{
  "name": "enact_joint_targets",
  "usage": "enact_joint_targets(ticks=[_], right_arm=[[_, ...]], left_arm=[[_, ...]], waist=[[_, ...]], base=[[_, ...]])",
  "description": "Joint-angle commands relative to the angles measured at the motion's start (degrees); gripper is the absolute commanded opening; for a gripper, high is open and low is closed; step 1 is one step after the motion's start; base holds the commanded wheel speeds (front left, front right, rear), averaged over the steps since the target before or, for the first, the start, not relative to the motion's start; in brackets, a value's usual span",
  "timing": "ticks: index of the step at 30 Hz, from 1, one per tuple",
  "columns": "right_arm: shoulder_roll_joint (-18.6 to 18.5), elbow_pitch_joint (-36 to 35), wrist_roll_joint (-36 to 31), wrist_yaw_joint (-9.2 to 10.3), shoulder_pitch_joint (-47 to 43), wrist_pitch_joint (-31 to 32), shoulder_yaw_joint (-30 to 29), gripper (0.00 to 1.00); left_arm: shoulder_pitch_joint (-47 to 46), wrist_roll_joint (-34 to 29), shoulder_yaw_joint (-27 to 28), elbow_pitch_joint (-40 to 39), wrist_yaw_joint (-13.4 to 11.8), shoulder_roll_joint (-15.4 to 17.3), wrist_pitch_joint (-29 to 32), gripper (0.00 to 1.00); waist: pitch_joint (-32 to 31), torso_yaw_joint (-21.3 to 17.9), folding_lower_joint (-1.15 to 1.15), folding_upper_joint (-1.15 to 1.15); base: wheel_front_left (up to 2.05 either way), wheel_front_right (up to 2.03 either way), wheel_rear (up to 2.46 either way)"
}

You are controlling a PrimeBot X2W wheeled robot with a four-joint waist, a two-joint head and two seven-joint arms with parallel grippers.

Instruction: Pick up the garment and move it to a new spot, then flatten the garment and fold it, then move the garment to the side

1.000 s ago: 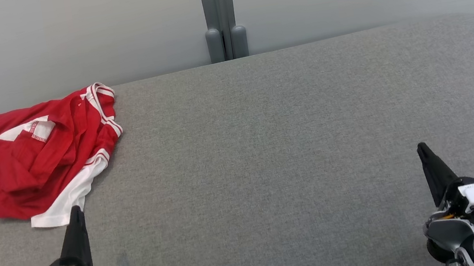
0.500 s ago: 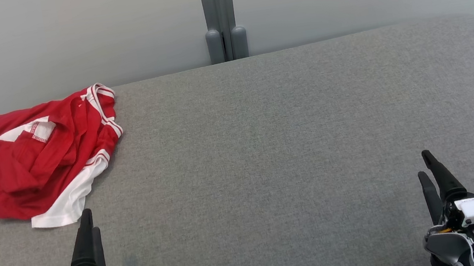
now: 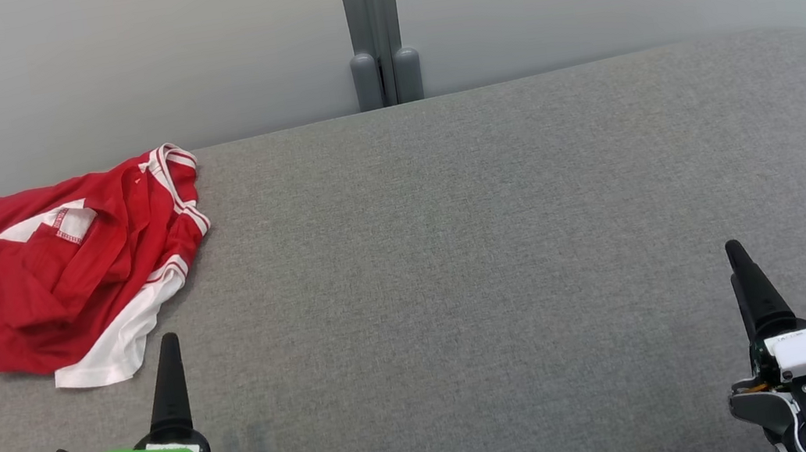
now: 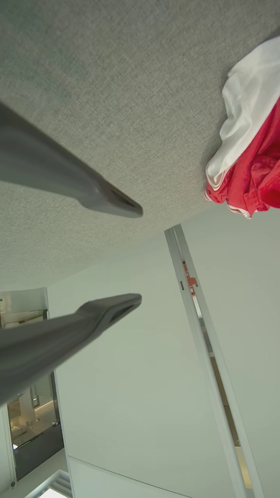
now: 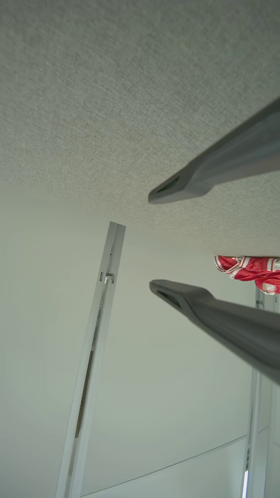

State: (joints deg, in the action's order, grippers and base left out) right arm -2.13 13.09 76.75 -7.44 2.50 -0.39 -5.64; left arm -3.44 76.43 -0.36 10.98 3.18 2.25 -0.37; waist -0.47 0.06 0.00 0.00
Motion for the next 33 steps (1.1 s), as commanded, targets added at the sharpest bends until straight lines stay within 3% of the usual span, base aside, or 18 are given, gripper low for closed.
enact_joint_targets(ticks=[1, 19, 33], right_arm=[[-0.40, -1.69, -2.22, -0.03, 0.02, -0.64, 0.05, 1.00], [-0.52, -4.53, -21.76, -0.04, -1.83, -4.30, 2.85, 1.00], [-0.61, -5.26, -32.66, -0.04, -2.72, -6.70, 3.91, 1.00]], left_arm=[[-0.48, -2.93, -0.64, -1.55, -0.70, 0.35, -0.66, 1.00], [1.11, -24.12, -5.19, -3.26, -3.98, 0.47, -4.32, 1.00], [1.75, -33.89, -7.31, -2.21, -4.77, 0.55, -6.74, 1.00]], waist=[[-0.03, 0.01, 0.00, 0.00], [-0.34, 0.09, 0.00, 0.00], [-0.55, 0.02, 0.00, 0.00]], base=[[0.00, 0.00, 0.00], [0.00, 0.00, 0.00], [0.00, 0.00, 0.00]])
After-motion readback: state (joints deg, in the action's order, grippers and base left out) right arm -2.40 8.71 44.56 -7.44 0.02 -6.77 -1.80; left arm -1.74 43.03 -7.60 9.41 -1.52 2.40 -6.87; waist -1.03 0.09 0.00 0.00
